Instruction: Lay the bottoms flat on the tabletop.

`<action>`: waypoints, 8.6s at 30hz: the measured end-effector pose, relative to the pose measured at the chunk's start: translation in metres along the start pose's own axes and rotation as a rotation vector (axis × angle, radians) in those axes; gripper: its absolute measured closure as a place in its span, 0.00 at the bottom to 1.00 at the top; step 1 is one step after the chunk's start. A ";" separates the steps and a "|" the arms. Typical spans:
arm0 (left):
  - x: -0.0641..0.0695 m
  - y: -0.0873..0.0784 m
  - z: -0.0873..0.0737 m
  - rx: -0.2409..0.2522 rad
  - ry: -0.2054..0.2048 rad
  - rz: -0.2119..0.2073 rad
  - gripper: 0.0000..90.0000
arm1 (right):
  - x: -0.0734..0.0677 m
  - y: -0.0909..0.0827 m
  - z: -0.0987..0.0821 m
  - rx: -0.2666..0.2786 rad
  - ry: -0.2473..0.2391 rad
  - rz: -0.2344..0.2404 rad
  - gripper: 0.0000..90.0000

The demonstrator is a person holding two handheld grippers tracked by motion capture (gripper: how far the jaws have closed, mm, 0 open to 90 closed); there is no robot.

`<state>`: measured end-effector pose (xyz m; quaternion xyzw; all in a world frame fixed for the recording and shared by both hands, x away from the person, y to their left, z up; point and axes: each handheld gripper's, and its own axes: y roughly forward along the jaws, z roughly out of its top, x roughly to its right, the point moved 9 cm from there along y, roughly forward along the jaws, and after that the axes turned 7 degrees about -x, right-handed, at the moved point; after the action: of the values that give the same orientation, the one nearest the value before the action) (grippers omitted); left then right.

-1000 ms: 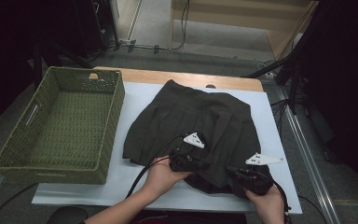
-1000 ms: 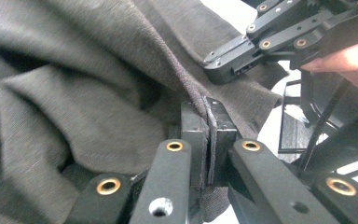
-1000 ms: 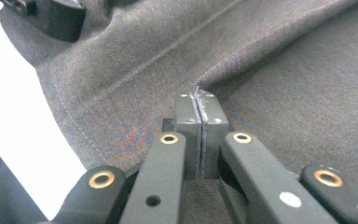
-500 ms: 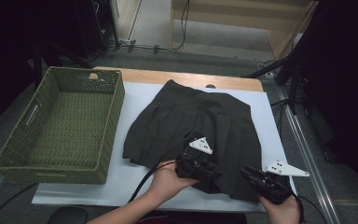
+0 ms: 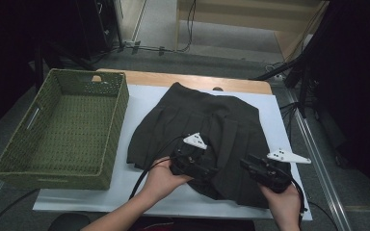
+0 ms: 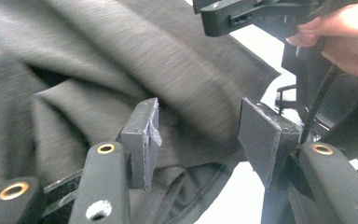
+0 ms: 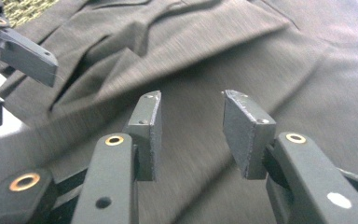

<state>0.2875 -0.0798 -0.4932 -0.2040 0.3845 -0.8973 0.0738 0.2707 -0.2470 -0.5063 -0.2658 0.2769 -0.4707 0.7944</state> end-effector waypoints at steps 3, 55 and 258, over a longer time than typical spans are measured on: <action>-0.010 -0.004 -0.003 0.010 -0.022 0.011 0.49 | -0.006 0.008 0.012 -0.005 -0.016 0.012 0.62; 0.027 0.015 -0.020 -0.064 -0.012 -0.051 0.97 | -0.007 0.030 -0.009 -0.099 -0.073 0.050 0.73; -0.122 -0.064 -0.049 0.053 -0.266 0.238 0.31 | 0.115 0.049 0.011 -0.055 0.125 -0.108 0.26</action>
<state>0.3788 0.0318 -0.5155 -0.2719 0.3692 -0.8571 0.2348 0.3546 -0.3278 -0.5541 -0.2722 0.3239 -0.5206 0.7416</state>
